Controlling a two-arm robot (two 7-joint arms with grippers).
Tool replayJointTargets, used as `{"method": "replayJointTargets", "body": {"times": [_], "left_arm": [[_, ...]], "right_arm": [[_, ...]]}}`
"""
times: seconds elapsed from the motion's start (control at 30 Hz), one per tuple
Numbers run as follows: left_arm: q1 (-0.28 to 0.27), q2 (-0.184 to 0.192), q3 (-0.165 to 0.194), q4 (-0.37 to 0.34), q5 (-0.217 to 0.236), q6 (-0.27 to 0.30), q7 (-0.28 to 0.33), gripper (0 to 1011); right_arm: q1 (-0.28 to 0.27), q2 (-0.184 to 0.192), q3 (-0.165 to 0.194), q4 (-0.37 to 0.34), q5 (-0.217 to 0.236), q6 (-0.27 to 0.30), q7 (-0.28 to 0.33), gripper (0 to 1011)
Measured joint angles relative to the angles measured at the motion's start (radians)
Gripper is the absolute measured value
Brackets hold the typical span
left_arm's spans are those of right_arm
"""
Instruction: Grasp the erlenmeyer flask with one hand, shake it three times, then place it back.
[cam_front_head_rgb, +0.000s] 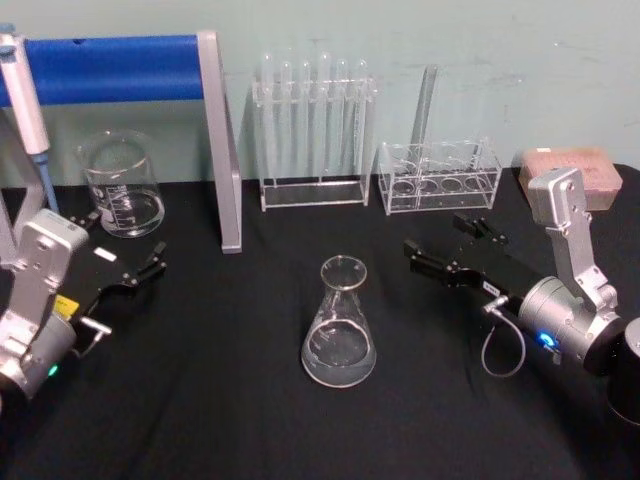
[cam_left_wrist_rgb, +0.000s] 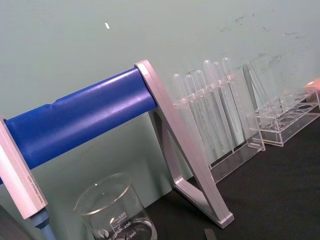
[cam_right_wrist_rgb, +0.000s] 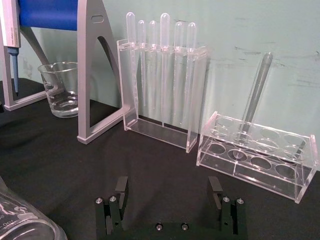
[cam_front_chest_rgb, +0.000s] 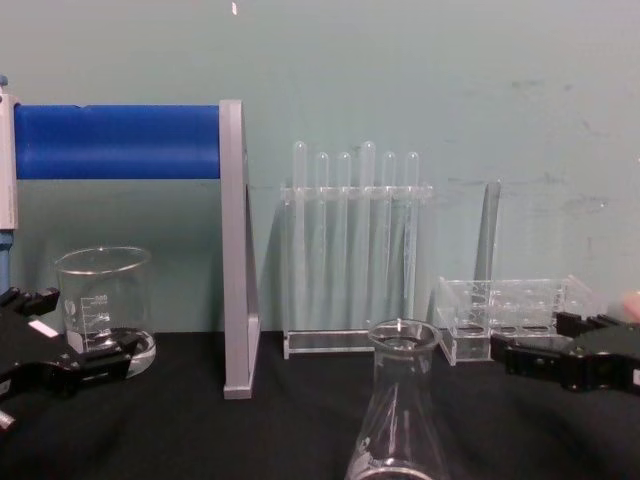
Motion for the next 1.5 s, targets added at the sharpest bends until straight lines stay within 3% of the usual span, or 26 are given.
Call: {"method": "replayJointTargets", "body": {"times": [1.5], "left_arm": [[0.0,0.0,0.0,0.0,0.0,0.0,0.0,1001]], "right_arm": [[0.0,0.0,0.0,0.0,0.0,0.0,0.0,1003]]}}
